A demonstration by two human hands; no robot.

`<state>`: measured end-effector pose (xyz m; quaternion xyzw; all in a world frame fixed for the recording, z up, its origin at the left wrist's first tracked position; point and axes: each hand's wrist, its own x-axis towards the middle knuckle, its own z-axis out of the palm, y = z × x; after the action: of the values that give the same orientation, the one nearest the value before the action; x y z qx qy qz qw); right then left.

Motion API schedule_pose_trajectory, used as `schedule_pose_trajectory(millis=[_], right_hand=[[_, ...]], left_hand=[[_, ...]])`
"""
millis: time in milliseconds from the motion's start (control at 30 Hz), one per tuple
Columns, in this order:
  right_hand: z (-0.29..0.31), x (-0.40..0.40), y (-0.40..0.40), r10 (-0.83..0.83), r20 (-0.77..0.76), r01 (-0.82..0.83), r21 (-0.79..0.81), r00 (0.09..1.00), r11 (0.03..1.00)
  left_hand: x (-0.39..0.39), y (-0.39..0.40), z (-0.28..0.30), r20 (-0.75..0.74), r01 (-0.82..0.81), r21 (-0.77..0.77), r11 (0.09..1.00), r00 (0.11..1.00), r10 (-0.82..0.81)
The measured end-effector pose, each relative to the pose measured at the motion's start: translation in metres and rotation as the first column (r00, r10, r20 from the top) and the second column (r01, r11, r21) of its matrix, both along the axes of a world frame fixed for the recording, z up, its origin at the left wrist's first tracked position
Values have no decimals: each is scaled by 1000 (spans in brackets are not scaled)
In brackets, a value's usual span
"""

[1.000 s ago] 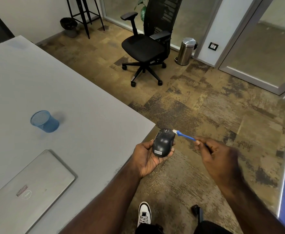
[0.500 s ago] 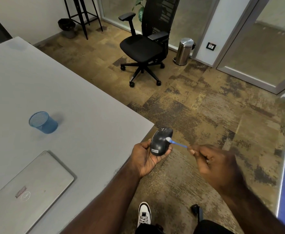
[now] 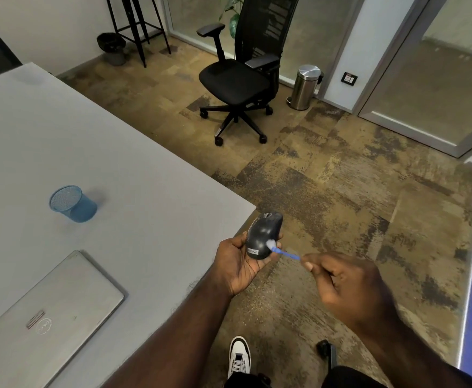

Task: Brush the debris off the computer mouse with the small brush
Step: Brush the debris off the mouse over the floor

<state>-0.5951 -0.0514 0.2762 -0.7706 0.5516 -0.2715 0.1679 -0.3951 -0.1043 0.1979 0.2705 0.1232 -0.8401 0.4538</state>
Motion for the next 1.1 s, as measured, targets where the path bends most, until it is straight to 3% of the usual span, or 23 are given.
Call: schedule_pose_trajectory(millis=[233,400,467,633,800,867,967,1100], right_hand=[[9,2,-8,-122,144,131,-59,982,990],[1,-6,-22,-329,71,329,6,942,944],[1,-14,-28,-390,110,391,14,914,920],[0,-8,-21,-260,288,243,96,921,965],[-9,-17,-26,-377,186,358,127,907,925],[-7,-23,-30,-428,223,406,136,876,904],[-1,-17,-28,-375,291,342,161,880,926],[-4,-11,-25,-350,216,318,171,912,933]], left_hand=[[2,2,3,-3,24,5,1000,1000,-24],[0,6,8,20,123,-61,991,992,-122],[0,7,7,20,120,-65,991,993,-119],[0,5,5,60,129,-82,988,990,-124],[-1,7,7,52,135,-88,987,990,-131],[-1,8,5,48,135,-85,987,990,-131],[-2,8,3,44,143,-85,986,989,-140],[-4,7,0,69,160,-82,984,986,-154]])
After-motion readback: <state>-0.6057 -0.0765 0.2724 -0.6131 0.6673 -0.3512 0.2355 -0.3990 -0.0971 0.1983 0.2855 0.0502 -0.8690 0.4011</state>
